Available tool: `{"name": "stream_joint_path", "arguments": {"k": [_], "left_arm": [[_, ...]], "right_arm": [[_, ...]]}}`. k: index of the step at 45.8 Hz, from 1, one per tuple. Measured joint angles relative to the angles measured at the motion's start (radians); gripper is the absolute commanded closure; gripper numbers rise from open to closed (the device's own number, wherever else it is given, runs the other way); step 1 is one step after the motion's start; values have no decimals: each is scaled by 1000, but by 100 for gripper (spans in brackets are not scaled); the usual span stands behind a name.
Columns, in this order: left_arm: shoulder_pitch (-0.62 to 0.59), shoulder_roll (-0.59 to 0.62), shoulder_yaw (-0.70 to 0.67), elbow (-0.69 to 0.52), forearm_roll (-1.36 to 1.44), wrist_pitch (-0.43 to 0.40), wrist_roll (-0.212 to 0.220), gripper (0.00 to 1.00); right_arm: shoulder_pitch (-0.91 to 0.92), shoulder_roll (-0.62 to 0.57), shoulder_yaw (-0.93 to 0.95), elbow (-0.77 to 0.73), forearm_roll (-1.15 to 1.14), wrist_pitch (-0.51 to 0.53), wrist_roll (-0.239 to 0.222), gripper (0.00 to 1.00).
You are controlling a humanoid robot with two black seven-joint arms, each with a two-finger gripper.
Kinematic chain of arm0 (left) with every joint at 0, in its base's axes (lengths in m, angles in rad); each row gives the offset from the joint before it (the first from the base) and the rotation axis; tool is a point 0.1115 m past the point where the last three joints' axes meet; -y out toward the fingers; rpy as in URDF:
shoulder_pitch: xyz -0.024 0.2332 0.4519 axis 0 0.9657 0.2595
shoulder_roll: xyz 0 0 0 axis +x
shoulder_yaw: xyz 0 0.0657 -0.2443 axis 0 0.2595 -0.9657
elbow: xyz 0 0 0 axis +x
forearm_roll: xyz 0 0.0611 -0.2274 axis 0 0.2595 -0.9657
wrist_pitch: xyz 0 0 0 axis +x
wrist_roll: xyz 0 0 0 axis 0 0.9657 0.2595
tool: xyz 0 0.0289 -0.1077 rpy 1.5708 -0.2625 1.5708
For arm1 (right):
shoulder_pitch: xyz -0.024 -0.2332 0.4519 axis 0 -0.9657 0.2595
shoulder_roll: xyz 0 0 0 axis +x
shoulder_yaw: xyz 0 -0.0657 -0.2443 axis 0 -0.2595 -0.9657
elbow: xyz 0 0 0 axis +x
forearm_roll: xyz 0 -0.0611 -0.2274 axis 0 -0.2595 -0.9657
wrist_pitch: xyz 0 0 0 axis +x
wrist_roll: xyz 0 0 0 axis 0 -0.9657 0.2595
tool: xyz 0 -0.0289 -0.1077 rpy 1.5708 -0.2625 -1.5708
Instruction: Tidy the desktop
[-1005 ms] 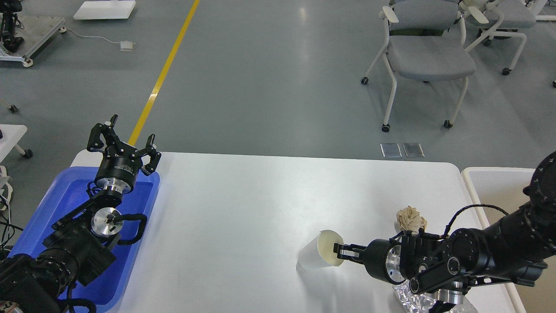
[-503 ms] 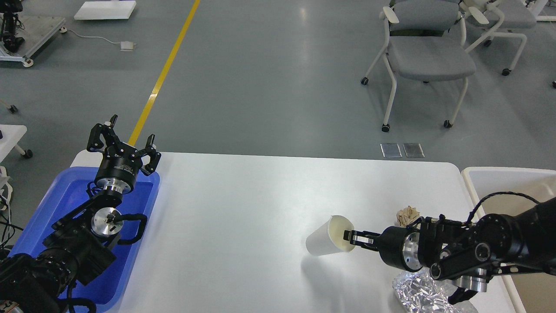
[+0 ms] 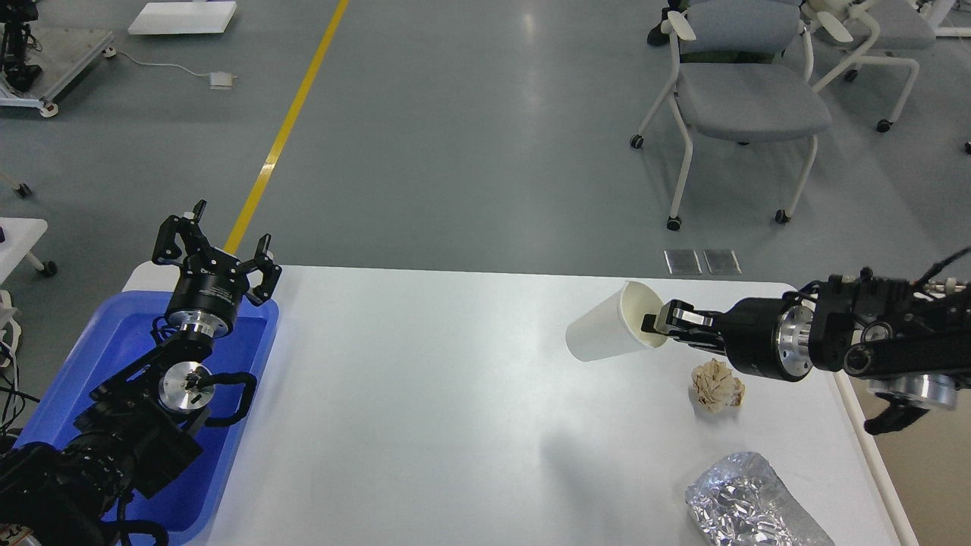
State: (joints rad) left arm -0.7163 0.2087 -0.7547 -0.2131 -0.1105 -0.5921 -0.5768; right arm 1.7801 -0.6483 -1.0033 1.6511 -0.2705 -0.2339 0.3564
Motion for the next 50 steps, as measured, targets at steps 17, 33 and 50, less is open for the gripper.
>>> {"name": "stream_joint_path", "arguments": {"k": [17,33,50], "left_arm": [[0,0,0,0,0,0,0,0],[0,1,0,0,0,0,0,0],[0,1,0,1,0,0,0,0]], "right_arm": [[147,-126,-15,-22,-5,153,-17,100],[123,-224,-23,-293,97,248,-44,100],[-169,-244,34,-731,442,252,-102,100]]}}
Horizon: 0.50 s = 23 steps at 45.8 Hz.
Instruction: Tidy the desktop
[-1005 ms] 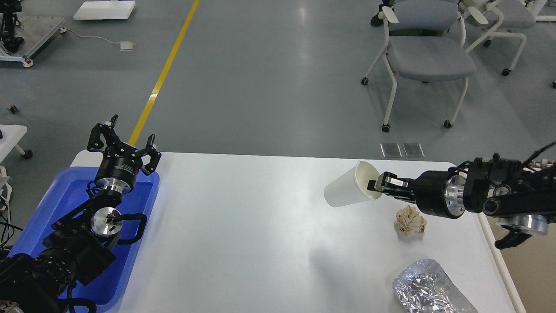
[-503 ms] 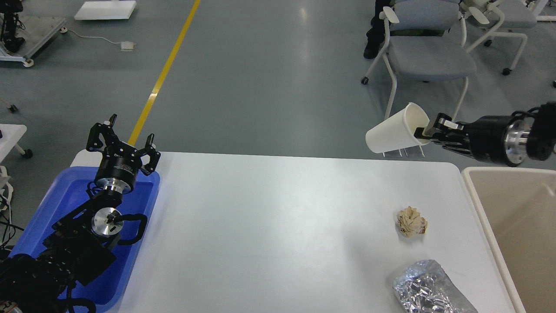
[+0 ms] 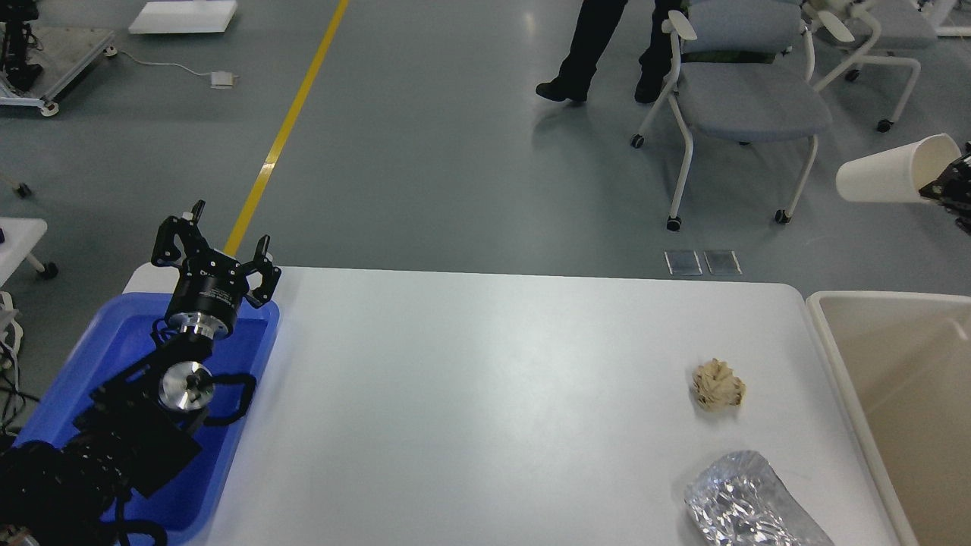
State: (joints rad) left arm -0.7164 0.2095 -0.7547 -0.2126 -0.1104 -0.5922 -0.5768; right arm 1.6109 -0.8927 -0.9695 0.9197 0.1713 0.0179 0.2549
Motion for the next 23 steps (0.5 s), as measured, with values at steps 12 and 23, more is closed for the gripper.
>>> {"name": "stream_joint_path", "arguments": {"k": [12,23], "left_arm": [[0,0,0,1,0,0,0,0],[0,-1,0,1,0,0,0,0]], "right_arm": [[-328,38,253,-262,115,-80,-82,100],[-626,177,547,-565,142,-114,-192,100]]}}
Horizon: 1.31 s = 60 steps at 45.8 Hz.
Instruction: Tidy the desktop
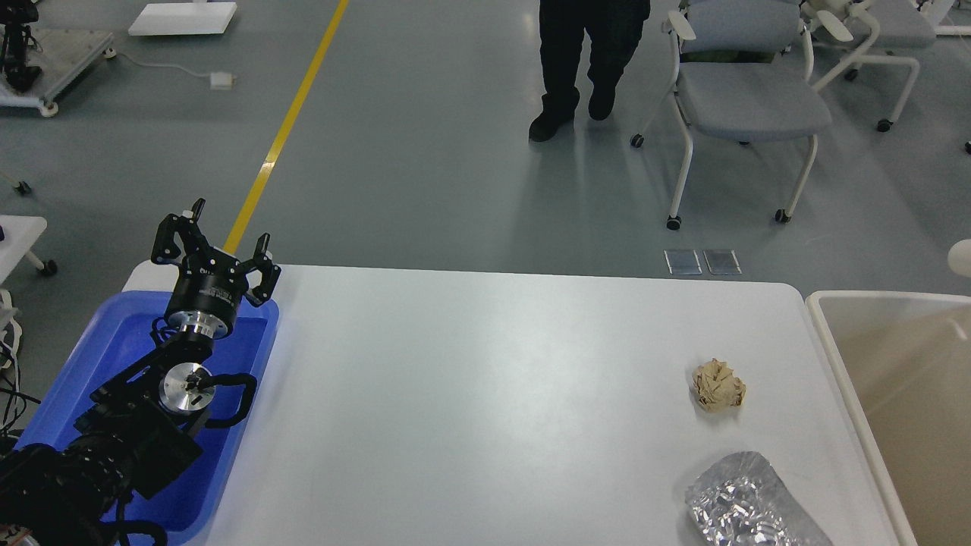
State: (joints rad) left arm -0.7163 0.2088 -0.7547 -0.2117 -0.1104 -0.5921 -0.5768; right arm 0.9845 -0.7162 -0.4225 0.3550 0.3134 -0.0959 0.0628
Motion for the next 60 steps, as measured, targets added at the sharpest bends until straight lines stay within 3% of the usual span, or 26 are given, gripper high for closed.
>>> {"name": "stream_joint_path", "arguments": {"k": [6,19,44,46,48,49,60], "left_arm": [[0,0,0,0,0,1,0,0],[0,0,0,-1,0,1,0,0],[0,0,0,0,0,2,0,0],[0,0,0,0,0,2,0,0],[0,0,0,0,0,2,0,0],[0,0,0,0,0,2,0,0],[0,0,0,0,0,2,0,0]], "right_arm": [[-121,96,161,-155,7,-35,-73,100],[-236,186,382,-261,13,-78,-161,100],[-358,303,554,-298,16,-100,-198,100],[-363,308,560,-299,17,-101,-199,60],[-367,313,568,-299,17,-101,-199,4],[-369,316,573,-299,18,-101,-199,0],[-373,323,611,-301,14,-99,-196,0]]}}
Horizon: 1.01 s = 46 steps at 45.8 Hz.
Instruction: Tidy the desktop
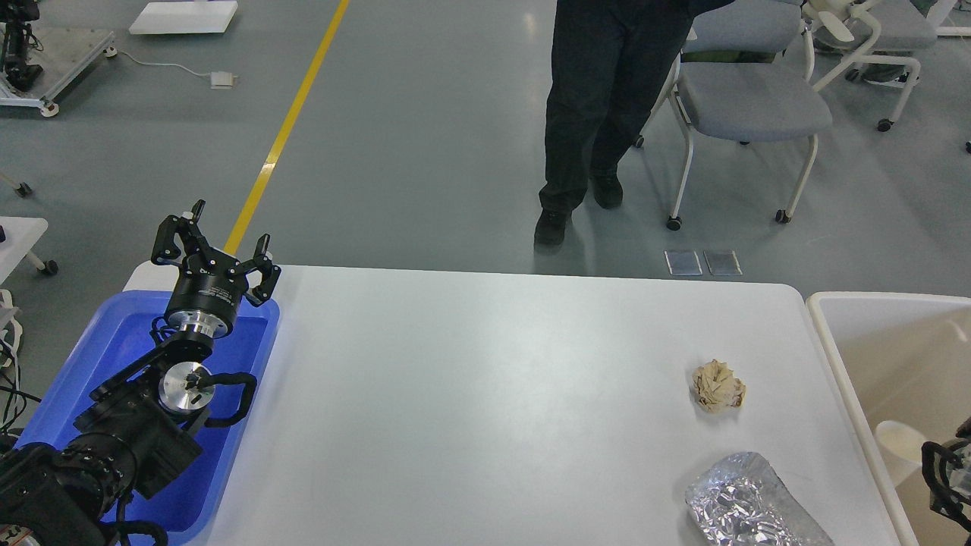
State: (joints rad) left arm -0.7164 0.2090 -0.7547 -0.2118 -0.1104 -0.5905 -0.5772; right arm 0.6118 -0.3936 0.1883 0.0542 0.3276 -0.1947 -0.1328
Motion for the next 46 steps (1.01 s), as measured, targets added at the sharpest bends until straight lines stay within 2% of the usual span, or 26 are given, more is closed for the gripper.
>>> {"name": "stream_joint_path", "arguments": {"k": [15,24,37,46], "left_arm": [[0,0,0,0,0,0,0,0],[0,0,0,0,0,0,0,0],[0,0,0,0,0,0,0,0],[0,1,0,0,0,0,0,0]], "right_arm": [[76,-35,36,5,-26,9,0,0],[166,-74,122,19,-29,31,-4,0],[309,-162,197,93,-30,160,-7,0],[398,-156,238,119,-31,212,-1,0]]}}
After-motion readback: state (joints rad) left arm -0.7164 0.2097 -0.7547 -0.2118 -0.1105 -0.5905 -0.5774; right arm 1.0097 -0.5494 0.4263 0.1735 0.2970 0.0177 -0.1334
